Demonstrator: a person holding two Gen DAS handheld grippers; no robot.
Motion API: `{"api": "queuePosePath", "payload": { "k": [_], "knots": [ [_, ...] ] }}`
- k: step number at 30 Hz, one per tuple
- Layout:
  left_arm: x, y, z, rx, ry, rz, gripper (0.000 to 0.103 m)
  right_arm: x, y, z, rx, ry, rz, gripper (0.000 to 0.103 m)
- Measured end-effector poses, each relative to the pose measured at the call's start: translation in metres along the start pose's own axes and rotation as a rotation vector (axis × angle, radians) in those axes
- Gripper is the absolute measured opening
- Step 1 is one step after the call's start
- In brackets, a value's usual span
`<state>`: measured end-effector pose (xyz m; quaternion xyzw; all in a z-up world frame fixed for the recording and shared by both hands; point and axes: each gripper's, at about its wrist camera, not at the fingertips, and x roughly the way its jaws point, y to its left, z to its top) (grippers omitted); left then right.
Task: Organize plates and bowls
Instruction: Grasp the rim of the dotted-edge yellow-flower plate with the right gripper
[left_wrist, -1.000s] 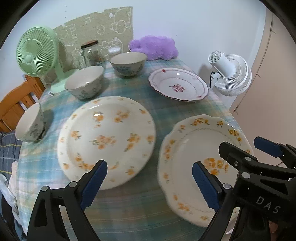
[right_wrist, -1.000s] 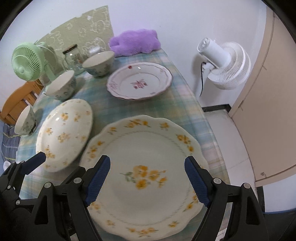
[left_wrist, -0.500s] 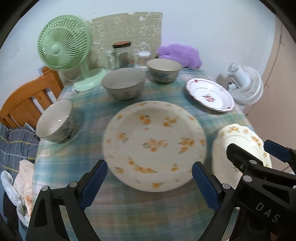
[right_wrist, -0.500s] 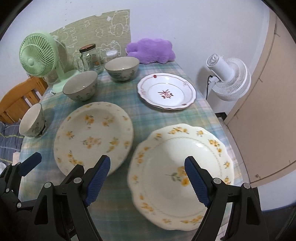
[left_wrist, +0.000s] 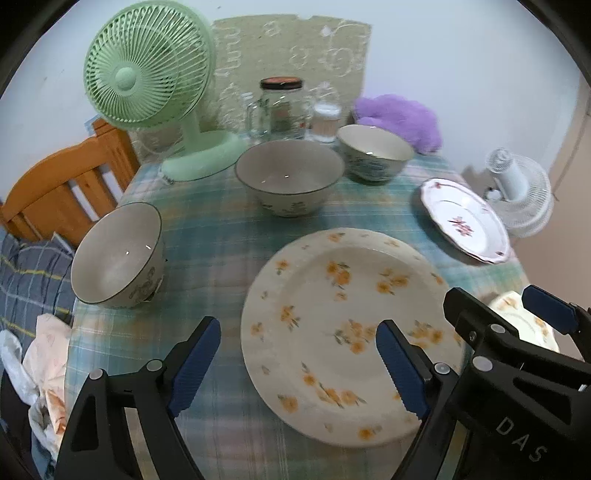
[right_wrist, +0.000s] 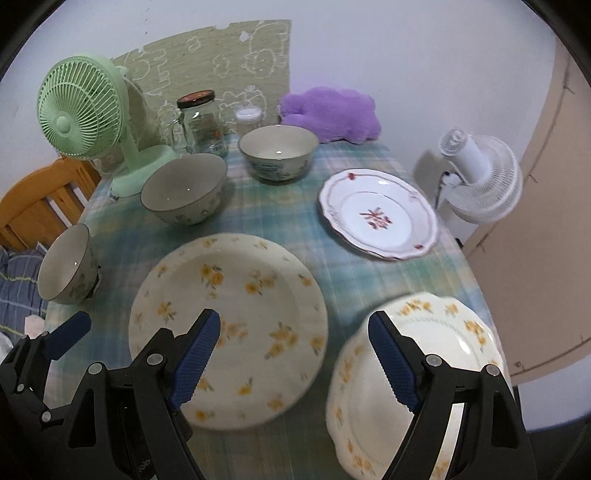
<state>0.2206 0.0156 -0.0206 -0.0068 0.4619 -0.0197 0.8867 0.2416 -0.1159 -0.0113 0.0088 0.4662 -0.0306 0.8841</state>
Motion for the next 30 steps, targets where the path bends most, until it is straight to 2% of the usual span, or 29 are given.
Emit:
{"api": "queuePosePath", "payload": {
  "k": [7,13,19,27,30],
  "knots": [
    [0.047,0.003,0.004,-0.038,0.065,0.06,0.086,0.056,0.006,0.012,-0.026,0.07,0.045,0.085],
    [0.075,0.003,0.003,-0.026,0.111,0.075,0.083,0.091,0.007,0.011,-0.031,0.125,0.061,0.084],
    [0.086,0.0,0.003,-0.035,0.118,0.086,0.081,0.107,0.004,0.014,-0.061,0.138,0.043,0.083],
    [0.084,0.004,0.0,-0.033,0.14,0.082,0.08,0.112,0.005,0.016,-0.056,0.149,0.022,0.076],
    [0.079,0.013,-0.006,-0.048,0.162,0.094,0.08,0.108,0.01,0.01,-0.069,0.171,0.051,0.075]
  ]
}}
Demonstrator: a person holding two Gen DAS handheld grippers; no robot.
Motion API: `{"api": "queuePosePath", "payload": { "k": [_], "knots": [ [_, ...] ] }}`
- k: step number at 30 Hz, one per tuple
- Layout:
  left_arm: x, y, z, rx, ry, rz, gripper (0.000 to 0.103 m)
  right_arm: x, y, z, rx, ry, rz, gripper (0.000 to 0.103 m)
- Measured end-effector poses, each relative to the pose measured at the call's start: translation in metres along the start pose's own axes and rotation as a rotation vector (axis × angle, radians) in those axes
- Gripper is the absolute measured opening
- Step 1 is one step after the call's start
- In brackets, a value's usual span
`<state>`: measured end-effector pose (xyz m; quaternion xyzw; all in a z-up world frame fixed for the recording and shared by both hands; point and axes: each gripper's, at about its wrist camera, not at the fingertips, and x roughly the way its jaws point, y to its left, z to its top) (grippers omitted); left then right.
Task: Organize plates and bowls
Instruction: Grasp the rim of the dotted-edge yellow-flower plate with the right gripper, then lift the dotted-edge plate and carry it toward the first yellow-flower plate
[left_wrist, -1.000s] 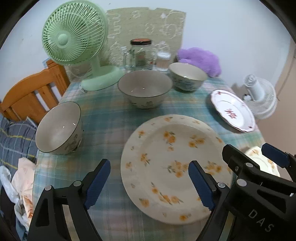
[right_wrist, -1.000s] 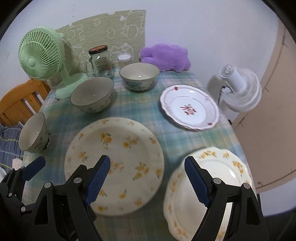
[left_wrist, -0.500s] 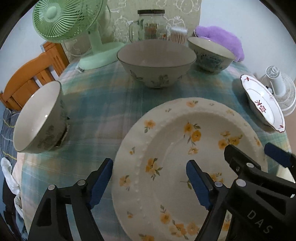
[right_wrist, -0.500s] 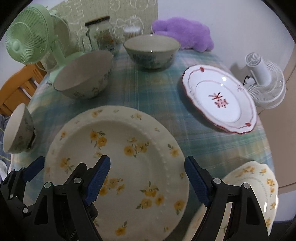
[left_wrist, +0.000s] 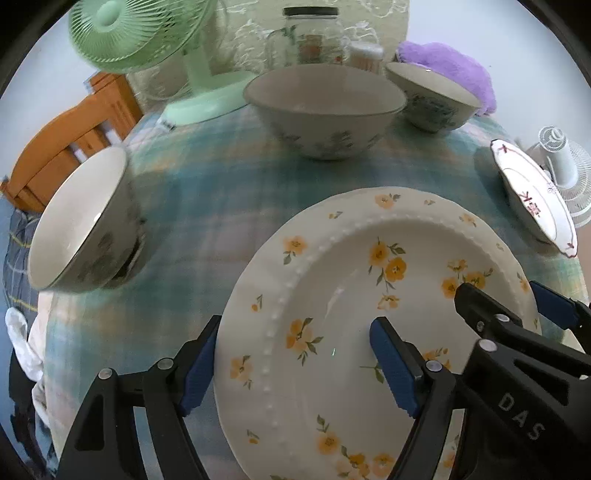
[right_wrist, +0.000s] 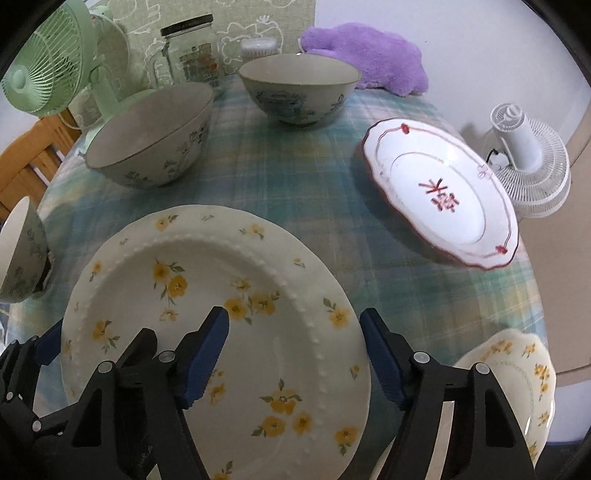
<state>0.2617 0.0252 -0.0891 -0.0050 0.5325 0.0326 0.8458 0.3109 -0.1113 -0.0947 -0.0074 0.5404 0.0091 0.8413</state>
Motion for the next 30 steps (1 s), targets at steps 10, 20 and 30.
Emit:
{"api": "queuePosePath", "payload": {
  "k": [10,20,30],
  "knots": [
    [-0.006,0.008,-0.017,0.015,0.014,0.023,0.083,0.001,0.01,-0.017,-0.03,0.059,0.066,0.072],
    [-0.006,0.011,-0.016,-0.021,0.058,-0.006,0.082,-0.001,0.017,-0.011,-0.034,0.066,0.008,0.069],
    [-0.018,0.013,-0.017,-0.005,0.048,-0.044,0.082,-0.025,0.023,-0.017,-0.023,0.06,-0.027,0.069]
  ]
}}
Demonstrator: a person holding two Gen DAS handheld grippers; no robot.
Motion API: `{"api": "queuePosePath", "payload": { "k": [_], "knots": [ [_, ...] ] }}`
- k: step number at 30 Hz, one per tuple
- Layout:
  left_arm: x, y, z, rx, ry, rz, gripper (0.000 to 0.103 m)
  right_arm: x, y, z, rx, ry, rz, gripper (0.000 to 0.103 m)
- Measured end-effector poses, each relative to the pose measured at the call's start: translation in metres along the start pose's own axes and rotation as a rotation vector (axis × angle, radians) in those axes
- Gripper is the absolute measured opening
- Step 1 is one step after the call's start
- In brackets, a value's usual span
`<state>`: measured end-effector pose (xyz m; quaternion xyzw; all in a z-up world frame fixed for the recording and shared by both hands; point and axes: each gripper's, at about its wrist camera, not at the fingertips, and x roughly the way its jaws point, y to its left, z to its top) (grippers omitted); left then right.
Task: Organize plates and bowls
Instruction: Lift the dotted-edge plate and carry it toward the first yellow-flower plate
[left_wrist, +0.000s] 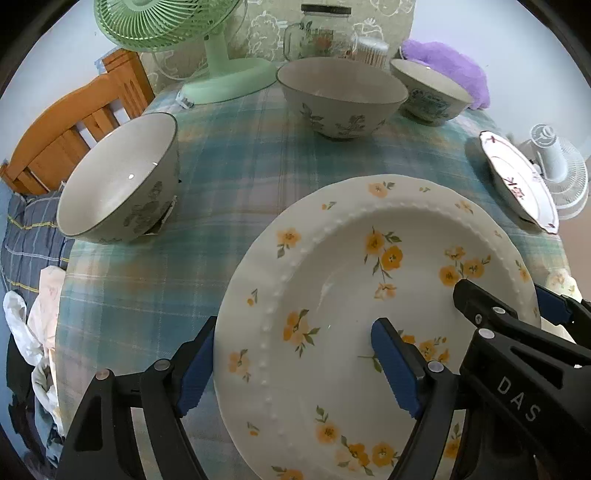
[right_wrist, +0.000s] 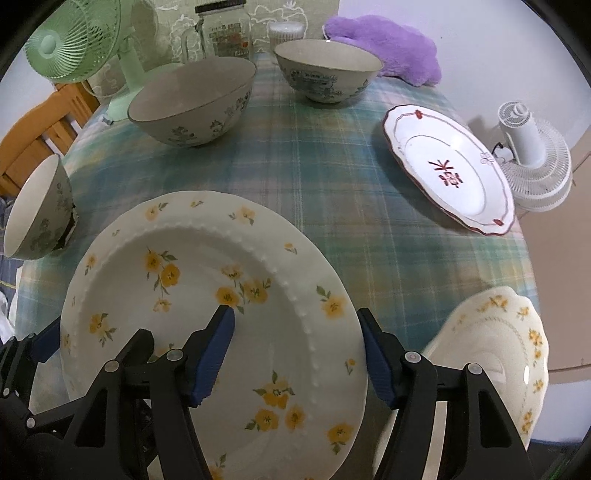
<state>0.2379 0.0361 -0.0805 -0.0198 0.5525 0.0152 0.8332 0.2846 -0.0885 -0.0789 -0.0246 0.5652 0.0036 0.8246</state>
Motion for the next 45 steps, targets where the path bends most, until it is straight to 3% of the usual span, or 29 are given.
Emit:
{"api": "queuePosePath", "payload": {
  "k": [12,23,34,45],
  "knots": [
    [-0.043,0.005,-0.017,0.058,-0.047,-0.052,0.08,-0.053,0.002,-0.028,0.072,-0.044,-0.058,0.069],
    [-0.071,-0.015,-0.031,0.074,-0.106,-0.022,0.08,-0.082,-0.013,-0.046,0.101,-0.099,-0.035,0.069],
    [-0.083,-0.066,-0.04,-0.012,-0.105,0.01,0.08,-0.09,-0.065,-0.048,0.037,-0.107,0.001,0.069],
    [-0.082,-0.118,-0.043,-0.024,-0.105,0.001,0.08,-0.09,-0.122,-0.052,0.018,-0.108,-0.007,0.069]
  ]
}}
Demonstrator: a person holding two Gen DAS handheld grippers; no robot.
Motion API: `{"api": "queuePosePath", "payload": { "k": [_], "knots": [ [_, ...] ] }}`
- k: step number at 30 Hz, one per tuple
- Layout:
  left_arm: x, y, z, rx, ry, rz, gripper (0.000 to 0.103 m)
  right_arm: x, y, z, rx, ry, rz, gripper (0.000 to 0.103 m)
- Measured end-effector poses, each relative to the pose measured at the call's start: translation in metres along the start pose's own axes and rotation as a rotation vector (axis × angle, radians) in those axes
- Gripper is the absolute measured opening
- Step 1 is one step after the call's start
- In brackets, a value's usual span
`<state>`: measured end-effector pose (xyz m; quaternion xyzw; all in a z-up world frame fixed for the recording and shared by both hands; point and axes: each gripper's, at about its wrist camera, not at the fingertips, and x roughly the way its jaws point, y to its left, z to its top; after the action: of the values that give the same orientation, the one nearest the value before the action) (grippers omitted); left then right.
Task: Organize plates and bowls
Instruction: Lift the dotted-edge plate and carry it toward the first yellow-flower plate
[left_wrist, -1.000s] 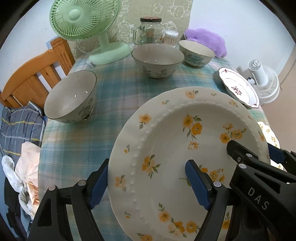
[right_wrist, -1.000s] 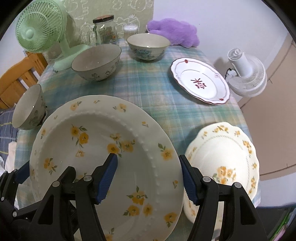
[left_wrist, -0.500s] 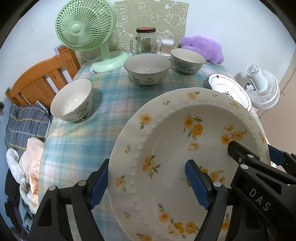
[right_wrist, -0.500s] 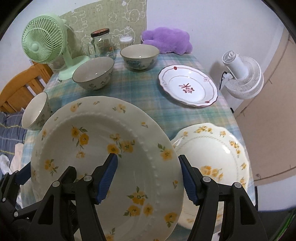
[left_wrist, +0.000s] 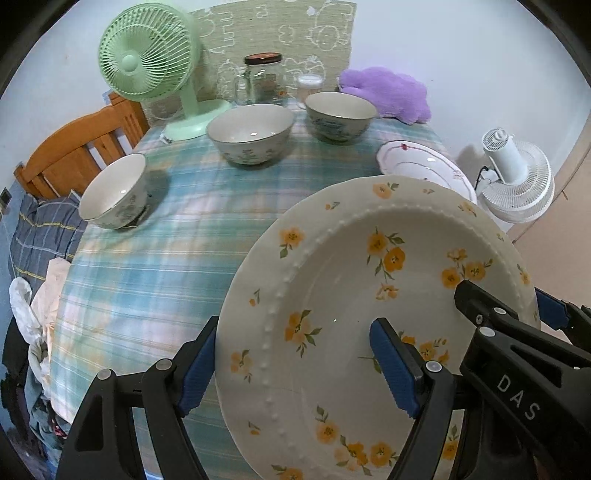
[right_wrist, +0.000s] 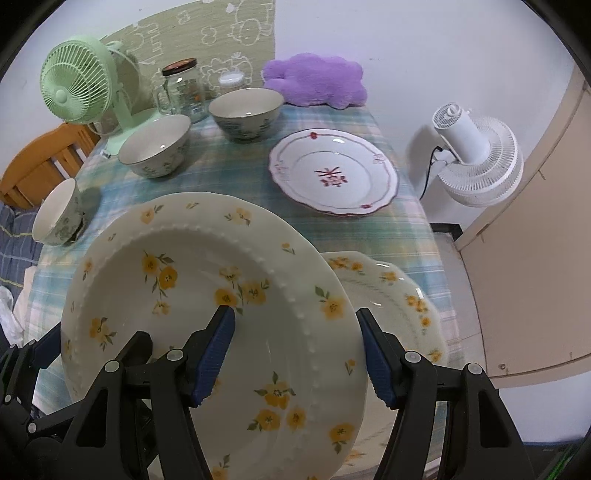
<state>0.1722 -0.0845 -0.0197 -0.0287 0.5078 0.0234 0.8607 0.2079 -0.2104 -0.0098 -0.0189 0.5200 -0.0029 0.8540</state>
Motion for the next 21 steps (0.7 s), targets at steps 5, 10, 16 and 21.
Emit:
{"api": "queuePosePath", "payload": {
  "k": [5,10,16,21],
  "knots": [
    [0.003,-0.024,0.0,0.013,-0.001,-0.016,0.08,0.001,-0.024,0.0,0.011,-0.002,-0.015,0.069],
    [0.009,-0.048,-0.002,0.025,0.007,-0.033,0.08,0.005,-0.05,-0.002,0.029,0.004,-0.033,0.069],
    [0.021,-0.078,-0.005,0.036,0.03,-0.055,0.08,0.015,-0.079,-0.005,0.041,0.024,-0.053,0.069],
    [0.031,-0.098,-0.007,0.046,0.05,-0.071,0.08,0.024,-0.102,-0.01,0.057,0.045,-0.071,0.069]
  ]
}}
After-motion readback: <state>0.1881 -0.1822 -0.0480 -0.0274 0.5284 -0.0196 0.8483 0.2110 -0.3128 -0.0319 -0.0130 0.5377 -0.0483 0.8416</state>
